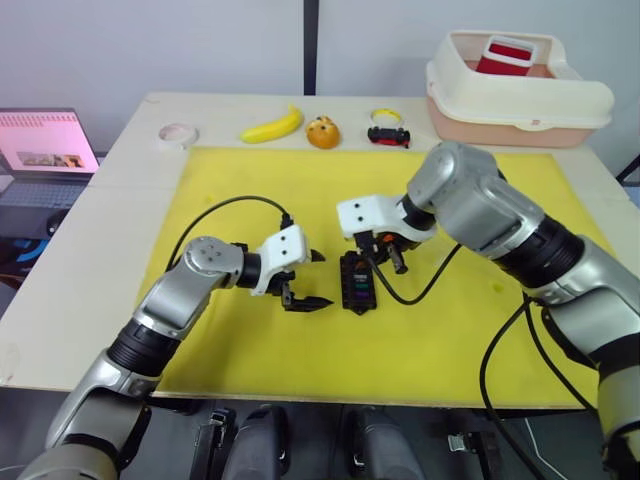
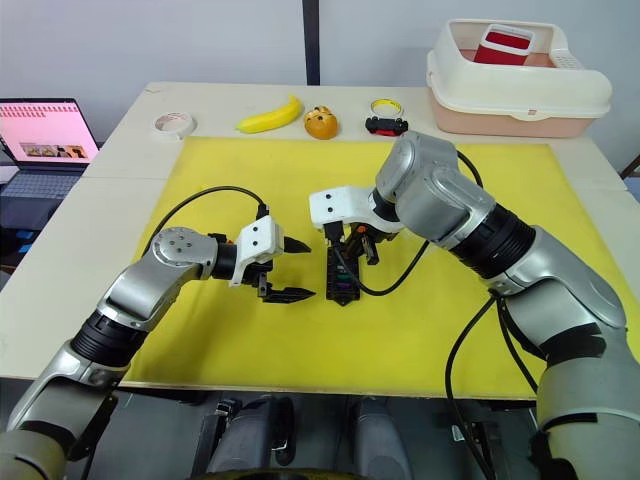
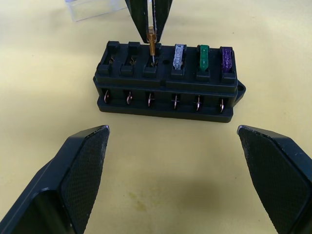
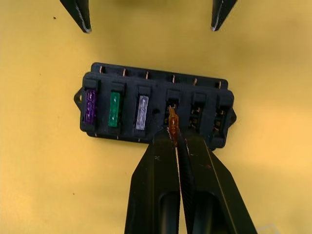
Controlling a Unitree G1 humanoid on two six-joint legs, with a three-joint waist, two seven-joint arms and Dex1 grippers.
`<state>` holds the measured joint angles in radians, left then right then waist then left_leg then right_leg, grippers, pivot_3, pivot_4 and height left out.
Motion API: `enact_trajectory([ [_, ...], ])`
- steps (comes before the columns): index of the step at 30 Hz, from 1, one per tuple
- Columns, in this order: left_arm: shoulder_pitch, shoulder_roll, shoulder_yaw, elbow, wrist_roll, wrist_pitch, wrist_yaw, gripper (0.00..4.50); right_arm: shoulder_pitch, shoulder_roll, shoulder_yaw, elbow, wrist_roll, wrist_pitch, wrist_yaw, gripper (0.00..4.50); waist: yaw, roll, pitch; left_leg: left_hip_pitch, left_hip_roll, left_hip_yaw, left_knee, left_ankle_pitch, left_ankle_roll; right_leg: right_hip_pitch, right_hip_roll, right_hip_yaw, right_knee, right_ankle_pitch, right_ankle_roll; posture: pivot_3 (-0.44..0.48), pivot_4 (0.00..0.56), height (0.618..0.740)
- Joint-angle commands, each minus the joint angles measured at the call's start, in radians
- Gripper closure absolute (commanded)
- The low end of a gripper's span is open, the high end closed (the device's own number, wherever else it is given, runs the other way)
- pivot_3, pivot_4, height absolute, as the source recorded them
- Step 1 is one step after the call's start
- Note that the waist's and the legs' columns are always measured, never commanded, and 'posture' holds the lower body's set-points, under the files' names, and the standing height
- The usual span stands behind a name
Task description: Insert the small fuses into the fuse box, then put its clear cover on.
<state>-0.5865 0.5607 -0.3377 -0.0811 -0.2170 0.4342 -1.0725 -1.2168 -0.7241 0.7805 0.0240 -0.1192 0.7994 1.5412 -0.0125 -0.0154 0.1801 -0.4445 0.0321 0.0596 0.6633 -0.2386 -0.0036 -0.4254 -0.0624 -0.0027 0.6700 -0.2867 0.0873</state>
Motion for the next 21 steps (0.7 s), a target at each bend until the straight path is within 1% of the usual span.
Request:
enact_trajectory([
  [1, -0.007, -0.002, 0.013, -0.033, 0.003, 0.002, 0.003, 0.08, -0.005, 0.005, -0.01, -0.013, -0.019, -0.007, 0.008, 4.5, 0.0, 0.0, 0.0, 0.0, 0.0, 0.0, 0.0, 0.0, 0.0, 0.0, 0.0, 0.0, 0.0, 0.0, 0.0, 0.0, 0.15, 0.74],
  [21, -0.005, -0.008, 0.015, -0.035, 0.012, -0.004, 0.016, 0.08, 0.013, 0.04, 0.01, -0.023, -0.063, 0.027, 0.026, 4.5, -0.001, 0.0, 0.0, 0.001, 0.0, 0.0, 0.001, 0.0, 0.0, 0.0, 0.0, 0.0, 0.002, 0.0, 0.0, 0.0, 0.15, 0.74],
])
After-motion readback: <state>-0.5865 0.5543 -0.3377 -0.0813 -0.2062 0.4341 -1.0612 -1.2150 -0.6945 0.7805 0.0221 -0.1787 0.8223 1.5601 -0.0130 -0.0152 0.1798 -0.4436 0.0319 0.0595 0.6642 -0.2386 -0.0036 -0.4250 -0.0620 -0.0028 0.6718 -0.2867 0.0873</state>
